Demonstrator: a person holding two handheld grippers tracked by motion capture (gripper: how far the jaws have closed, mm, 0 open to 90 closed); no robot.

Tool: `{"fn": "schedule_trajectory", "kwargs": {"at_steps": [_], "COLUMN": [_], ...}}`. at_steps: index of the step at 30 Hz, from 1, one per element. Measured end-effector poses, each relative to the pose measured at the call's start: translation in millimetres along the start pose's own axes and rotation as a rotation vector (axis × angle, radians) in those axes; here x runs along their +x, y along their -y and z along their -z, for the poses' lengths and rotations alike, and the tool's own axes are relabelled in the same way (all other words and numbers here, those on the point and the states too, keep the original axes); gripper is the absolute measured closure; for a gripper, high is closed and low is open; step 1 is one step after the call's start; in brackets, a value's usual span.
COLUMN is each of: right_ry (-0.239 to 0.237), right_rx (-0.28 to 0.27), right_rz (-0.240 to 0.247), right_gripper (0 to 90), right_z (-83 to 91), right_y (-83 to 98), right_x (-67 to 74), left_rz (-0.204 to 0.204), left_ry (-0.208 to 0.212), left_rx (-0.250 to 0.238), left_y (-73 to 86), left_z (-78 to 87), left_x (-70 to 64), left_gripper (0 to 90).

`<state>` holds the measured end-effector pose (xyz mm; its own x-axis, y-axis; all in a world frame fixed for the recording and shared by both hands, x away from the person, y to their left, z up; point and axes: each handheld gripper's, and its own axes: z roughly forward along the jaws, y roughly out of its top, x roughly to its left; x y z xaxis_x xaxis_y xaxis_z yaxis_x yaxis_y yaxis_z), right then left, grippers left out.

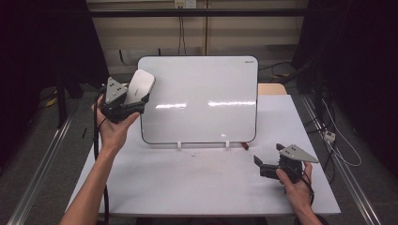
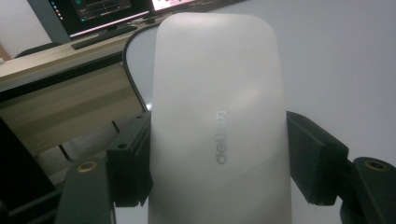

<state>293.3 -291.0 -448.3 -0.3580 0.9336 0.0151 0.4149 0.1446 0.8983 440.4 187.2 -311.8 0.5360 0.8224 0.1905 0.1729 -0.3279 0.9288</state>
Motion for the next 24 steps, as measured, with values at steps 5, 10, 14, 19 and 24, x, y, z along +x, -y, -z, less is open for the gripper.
{"fn": "schedule_trajectory", "kwargs": {"at_steps": [5, 10, 14, 19, 24], "right_ry": [-0.002, -0.003, -0.002, 0.000, -0.001], "right_rx": [0.008, 0.012, 0.011, 0.009, 0.012], "right_rz": [0.009, 0.006, 0.008, 0.010, 0.006], "right_gripper": [4.1, 4.1, 4.1, 4.0, 4.1], "right_z": [-2.5, -3.6, -3.8, -2.0, -1.1], "right_y": [-0.2, 0.2, 0.1, 0.8, 2.7], "right_x": [2.6, 2.5, 2.8, 2.5, 0.7], "left_rz": [-0.003, -0.014, -0.046, -0.059, -0.072], "left_ry": [-0.003, -0.008, -0.004, 0.011, 0.015], "left_rx": [0.008, 0.017, 0.030, 0.033, 0.040], "left_y": [2.7, 7.1, 9.5, 11.7, 14.4], "left_z": [4.7, 7.0, 4.4, 6.3, 11.6], "left_x": [-1.7, -6.5, -14.3, -23.1, -28.8], "left_gripper": [31.2, 31.1, 31.1, 31.1, 31.1]}}
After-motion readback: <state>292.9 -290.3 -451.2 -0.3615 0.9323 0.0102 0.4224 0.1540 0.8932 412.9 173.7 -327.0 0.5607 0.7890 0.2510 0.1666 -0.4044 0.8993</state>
